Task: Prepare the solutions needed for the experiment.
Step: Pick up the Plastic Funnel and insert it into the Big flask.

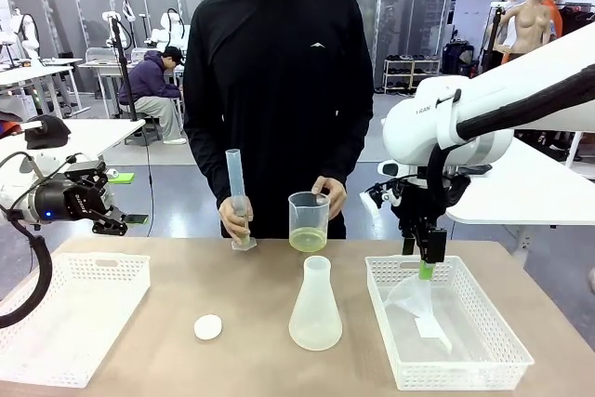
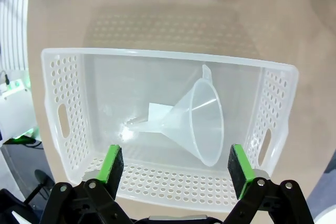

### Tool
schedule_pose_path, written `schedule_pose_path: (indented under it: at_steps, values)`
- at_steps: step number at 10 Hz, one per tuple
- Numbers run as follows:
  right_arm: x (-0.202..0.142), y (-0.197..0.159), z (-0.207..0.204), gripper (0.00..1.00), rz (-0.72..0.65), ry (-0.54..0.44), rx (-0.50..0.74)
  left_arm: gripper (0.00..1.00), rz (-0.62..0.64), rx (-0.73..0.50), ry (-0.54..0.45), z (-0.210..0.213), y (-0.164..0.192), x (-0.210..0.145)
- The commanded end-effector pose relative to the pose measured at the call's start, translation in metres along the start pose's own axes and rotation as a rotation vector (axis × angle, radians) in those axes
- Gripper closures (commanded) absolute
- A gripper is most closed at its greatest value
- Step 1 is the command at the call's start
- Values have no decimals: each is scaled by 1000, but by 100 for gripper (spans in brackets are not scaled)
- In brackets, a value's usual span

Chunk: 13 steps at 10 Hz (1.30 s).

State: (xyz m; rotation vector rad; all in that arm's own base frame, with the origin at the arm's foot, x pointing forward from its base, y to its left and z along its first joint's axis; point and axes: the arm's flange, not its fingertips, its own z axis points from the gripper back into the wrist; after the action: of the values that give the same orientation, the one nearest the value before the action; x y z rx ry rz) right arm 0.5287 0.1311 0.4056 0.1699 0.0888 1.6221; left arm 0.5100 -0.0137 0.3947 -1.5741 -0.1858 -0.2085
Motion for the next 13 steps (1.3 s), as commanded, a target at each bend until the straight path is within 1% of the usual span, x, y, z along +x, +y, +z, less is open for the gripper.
schedule_pose_path:
  at_steps: [1,2,3,6,11,13]
  values:
    - [-5,-21,2,0,49,17,68,0,-2,-11,4,0,-1,-1]
    - [-8,-28,-4,0,67,35,69,0,-2,-11,4,0,-1,-1]
    - [-9,-35,-9,0,84,34,70,0,-2,-11,4,0,-1,-1]
    - [-11,-48,-21,0,114,7,131,0,-2,-11,4,0,-1,-1]
    - [-9,-53,-41,0,127,38,248,0,-2,-11,4,0,-1,-1]
    - [-11,-55,-49,0,132,41,266,0,-2,-11,4,0,-1,-1]
